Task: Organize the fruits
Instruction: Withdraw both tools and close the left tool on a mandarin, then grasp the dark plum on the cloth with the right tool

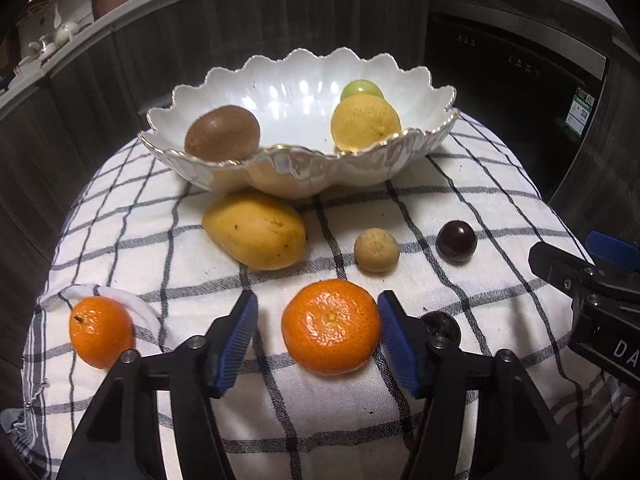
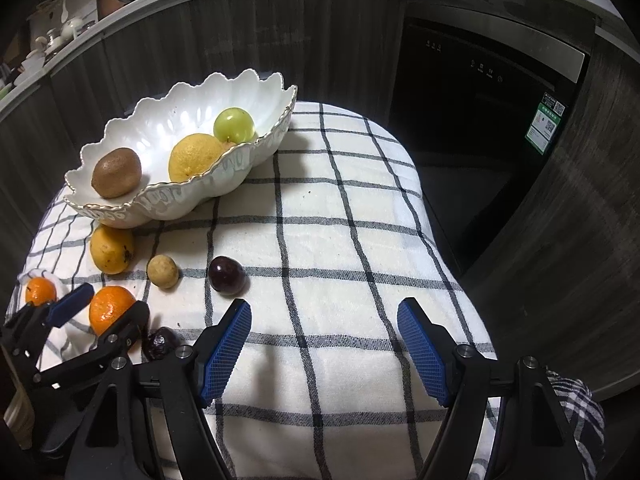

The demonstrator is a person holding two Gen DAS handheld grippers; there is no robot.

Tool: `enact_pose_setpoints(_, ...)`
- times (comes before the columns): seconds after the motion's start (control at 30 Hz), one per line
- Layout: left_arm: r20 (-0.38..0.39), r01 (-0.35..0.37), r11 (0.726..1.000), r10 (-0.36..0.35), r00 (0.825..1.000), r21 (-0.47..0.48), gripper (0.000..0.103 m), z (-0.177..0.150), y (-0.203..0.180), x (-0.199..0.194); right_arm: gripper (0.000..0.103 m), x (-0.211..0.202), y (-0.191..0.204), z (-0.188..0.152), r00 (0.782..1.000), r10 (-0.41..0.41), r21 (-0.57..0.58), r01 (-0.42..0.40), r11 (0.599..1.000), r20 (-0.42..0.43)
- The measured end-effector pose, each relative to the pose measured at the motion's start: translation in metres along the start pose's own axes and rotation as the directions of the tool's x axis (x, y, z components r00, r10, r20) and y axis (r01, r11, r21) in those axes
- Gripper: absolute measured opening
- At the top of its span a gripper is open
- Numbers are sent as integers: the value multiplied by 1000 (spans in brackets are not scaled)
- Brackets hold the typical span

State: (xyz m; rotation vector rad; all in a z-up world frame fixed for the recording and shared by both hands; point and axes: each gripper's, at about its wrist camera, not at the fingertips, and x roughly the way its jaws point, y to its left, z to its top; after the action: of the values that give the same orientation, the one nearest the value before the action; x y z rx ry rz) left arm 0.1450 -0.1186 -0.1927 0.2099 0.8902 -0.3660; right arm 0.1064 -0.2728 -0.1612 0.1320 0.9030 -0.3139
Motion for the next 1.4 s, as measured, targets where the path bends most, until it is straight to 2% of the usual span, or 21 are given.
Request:
enact_pose_setpoints(0.07, -6, 12, 1000, -12, 1000, -1, 53, -1, 0, 2, 76, 0, 1, 1, 1000, -1, -1, 1, 1000, 0)
enact_pose_setpoints(0.1, -8, 19, 1000, -19, 1000, -1, 46, -1, -1, 2, 76, 0, 0, 1, 1000, 0, -1, 0, 1000, -1)
enact_pose_setpoints(0.13, -10, 23, 1000, -23, 1000, 1, 46, -1, -1, 2, 76, 0, 0, 1, 1000, 1, -1, -1, 1000, -2)
enact_pose_setpoints(0.27, -7, 31, 1000, -31, 999, 1, 45, -1, -1, 0, 76, -2, 1, 2, 1000, -7, -6, 7, 1000, 7)
enact_pose_setpoints(0.6, 37, -14, 1000, 14, 999, -7, 45, 2, 17, -25, 76, -14, 13, 7, 999, 1, -28, -1, 1000, 32)
enact_pose_setpoints(0.9, 69, -61, 997, 63, 996, -39, 45, -3, 44, -49, 76, -25, 40, 5, 998, 45, -74, -41, 996, 43)
enact_pose_setpoints(1.17, 87, -106, 992, 112, 990, -66, 45, -20, 72, -69, 76, -24, 75, -12, 995, 91, -150, -86, 985, 28)
enact_pose_setpoints(1.3, 84, -118, 989, 125, 989, -83, 45, -26, 82, -71, 72, -16, 89, -20, 995, 102, -191, -98, 977, 12)
enact_pose_setpoints(1.4, 89, -119, 988, 128, 988, -101, 45, -26, 88, -72, 65, -10, 95, -22, 995, 95, -208, -93, 974, 3)
